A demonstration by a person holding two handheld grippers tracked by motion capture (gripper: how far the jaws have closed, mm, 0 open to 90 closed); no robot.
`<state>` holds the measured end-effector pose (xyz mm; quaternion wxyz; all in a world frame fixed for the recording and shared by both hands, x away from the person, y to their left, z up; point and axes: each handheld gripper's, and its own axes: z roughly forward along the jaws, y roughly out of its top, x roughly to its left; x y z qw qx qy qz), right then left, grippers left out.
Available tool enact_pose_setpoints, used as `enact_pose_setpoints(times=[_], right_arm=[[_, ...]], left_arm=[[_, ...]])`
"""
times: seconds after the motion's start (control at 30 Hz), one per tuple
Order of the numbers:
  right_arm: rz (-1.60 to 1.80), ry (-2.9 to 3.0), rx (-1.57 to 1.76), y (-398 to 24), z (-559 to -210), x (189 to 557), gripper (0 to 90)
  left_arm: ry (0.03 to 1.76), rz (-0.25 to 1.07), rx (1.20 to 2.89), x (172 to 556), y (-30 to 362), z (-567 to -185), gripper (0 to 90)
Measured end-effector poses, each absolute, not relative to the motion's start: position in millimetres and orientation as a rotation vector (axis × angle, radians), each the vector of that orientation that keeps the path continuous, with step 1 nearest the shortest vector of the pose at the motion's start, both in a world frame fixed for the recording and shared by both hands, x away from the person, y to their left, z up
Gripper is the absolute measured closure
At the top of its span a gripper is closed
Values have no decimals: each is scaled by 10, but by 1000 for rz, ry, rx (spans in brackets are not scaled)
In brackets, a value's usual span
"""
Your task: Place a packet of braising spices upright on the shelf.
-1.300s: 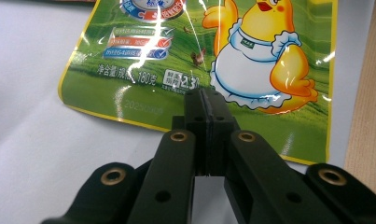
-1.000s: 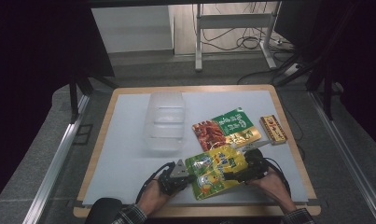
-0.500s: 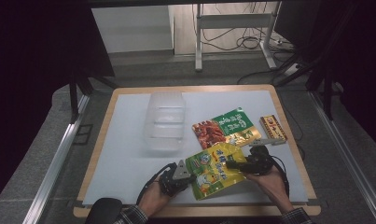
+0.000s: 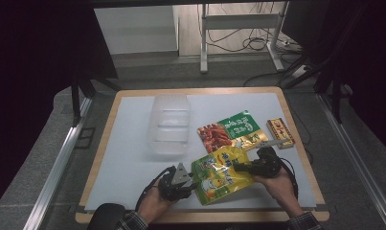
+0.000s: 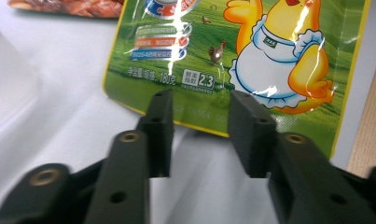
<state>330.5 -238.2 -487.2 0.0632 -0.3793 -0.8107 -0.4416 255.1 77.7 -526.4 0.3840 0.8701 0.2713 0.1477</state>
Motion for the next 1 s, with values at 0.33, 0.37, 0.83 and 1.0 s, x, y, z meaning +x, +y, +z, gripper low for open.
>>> enact_pose_setpoints(times=[0.33,0.37,0.83,1.0], right_arm=[[-1384,-2417,-1152,-2450,-4724,3340,868],[-1396,-2418,-1149,-2454,-4705,3343,868],[-1490,-2391,-1105,-2474,-4445,3382,871],[-1507,-2406,-1113,-2494,-4371,3390,874]], left_arm=[[688,441,2183,2499,832,-5230,321],[694,445,2179,2495,837,-5230,290],[744,451,2162,2488,885,-5247,107],[749,467,2155,2476,892,-5244,80]])
